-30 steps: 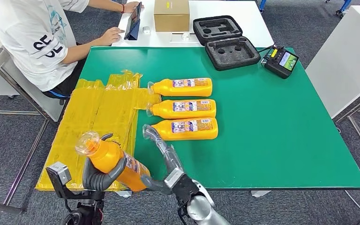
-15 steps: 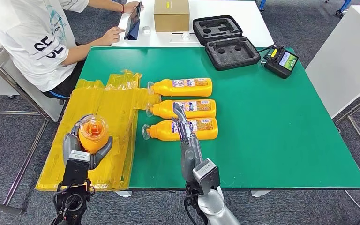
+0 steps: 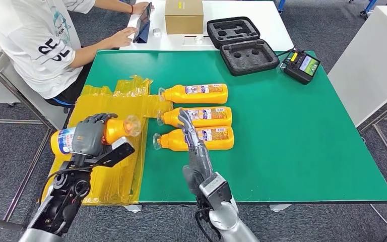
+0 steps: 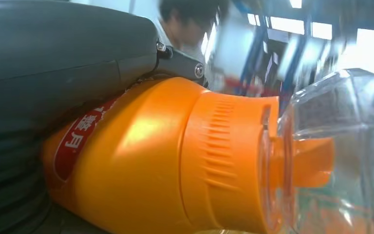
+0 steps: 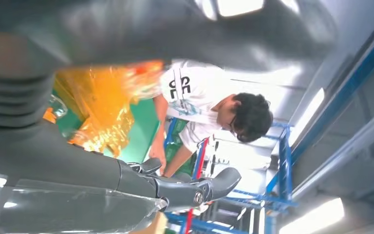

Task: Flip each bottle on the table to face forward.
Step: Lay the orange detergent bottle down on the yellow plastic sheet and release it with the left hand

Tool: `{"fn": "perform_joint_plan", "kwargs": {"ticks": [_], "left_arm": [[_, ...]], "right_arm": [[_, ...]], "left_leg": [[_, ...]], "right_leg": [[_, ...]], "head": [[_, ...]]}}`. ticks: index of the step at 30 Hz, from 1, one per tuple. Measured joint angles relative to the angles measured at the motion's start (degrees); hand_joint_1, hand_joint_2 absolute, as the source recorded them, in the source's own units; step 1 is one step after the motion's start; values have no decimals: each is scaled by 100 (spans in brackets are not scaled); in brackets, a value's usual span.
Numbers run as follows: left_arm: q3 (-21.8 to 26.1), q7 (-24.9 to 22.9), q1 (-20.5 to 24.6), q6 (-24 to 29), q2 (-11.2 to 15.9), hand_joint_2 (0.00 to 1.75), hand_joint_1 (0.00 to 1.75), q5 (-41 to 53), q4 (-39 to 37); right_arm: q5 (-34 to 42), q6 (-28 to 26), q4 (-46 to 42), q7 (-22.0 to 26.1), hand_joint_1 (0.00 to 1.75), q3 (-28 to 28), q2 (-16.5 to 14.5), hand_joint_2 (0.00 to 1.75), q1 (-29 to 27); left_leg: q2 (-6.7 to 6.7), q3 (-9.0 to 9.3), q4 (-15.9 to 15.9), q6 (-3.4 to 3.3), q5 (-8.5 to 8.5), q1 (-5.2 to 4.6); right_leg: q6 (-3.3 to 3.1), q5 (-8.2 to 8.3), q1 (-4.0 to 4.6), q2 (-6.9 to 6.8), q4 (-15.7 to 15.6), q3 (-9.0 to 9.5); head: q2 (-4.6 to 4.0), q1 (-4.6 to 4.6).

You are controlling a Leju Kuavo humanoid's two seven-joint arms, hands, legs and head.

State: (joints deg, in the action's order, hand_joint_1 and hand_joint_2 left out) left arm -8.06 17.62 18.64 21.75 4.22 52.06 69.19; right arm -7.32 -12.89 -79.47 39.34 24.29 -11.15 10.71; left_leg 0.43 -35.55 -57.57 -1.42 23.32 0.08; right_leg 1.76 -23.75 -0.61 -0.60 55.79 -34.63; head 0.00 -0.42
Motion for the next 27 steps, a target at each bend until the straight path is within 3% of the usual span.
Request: {"fn": "perform_joint_plan", "kwargs": {"ticks": [8, 18, 27], "left_arm": [[-478, -172, 642, -286, 88, 175, 175, 410, -1510], [-621, -252, 806, -320, 121, 175, 175, 505, -1956], [-726, -481, 1066, -1059, 171, 175, 174, 668, -2446]], "right_arm": [[-518, 30, 67, -267, 0, 384, -60, 175, 466], [-547, 39, 110, -275, 0, 494, -59, 175, 545], [-622, 128, 359, -363, 0, 704, -95, 175, 719]], "left_leg": [[1, -2, -1, 2, -4, 0], [0, -5, -1, 3, -2, 0], [-3, -2, 0, 3, -3, 1]], "right_leg": [[0, 0, 0, -1, 2, 0], [0, -1, 0, -1, 1, -2], [0, -1, 0, -4, 2, 5]], "head": [[0, 0], [0, 1], [0, -1]]}}
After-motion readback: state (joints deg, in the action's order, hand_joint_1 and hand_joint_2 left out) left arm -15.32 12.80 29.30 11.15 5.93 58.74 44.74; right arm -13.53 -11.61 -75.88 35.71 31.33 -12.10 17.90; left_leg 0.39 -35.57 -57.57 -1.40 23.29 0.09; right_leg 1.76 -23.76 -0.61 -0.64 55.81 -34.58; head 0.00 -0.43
